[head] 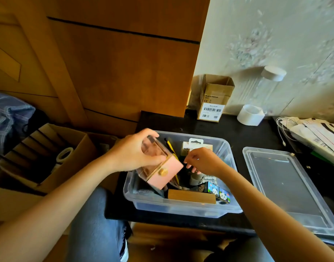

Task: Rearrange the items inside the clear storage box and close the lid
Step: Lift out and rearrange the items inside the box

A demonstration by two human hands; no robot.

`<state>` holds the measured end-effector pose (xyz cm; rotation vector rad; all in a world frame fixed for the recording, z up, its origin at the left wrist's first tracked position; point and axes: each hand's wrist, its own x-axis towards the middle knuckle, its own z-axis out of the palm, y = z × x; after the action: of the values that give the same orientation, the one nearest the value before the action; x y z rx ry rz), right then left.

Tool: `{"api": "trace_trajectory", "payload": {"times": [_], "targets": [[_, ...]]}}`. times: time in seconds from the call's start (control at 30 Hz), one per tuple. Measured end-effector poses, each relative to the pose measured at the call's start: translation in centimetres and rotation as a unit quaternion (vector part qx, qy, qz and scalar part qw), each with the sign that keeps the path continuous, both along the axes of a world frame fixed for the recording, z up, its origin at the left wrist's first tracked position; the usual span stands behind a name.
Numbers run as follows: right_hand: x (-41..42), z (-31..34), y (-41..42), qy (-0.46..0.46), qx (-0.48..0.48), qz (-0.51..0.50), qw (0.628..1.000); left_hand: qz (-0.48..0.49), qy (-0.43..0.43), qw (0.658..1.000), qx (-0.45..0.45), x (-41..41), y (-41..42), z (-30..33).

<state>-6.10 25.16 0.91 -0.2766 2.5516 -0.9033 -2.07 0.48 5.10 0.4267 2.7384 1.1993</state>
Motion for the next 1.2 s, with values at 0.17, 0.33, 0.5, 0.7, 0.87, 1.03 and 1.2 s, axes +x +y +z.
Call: {"api": "trace_trajectory", "payload": {"times": [0.17,0.33,0.5,0.7,0.87,1.03,1.2], "targets": [[-0.2,0.1,1.1,0.031,0.017,0.013,0.999,0.083,0.071,0.993,0.049,-2.3,0.6,0.6],[0.0,0.4,1.4,0.026,0.001,0.038,0.999,0.065,0.067,0.995,-0.043,-4.5,0.9,0.8],[0.1,0.4,0.9,0.023,-0.008,0.067,0.997,0.035,0.036,0.996,-0.078,-4.9,1.2,-0.5],[-0.3,0.9,1.8,0.043,0.022,0.085,0.995,0.036,0.024,0.997,-0.062,-5.6,1.3,-1.3],[-0.1,1.0,1.0,0.062,0.009,0.095,0.993,0.074,-0.025,0.995,0.062,-6.4,1.2,-1.6],[0.4,0.7,-1.7,0.071,0.025,0.144,0.987,0.138,-0.032,0.979,0.144,-6.8,1.1,-1.7],[-1.1,0.6,-2.1,0.157,0.081,-0.022,0.984,0.214,-0.072,0.932,0.285,-6.6,-1.1,-0.7]]}}
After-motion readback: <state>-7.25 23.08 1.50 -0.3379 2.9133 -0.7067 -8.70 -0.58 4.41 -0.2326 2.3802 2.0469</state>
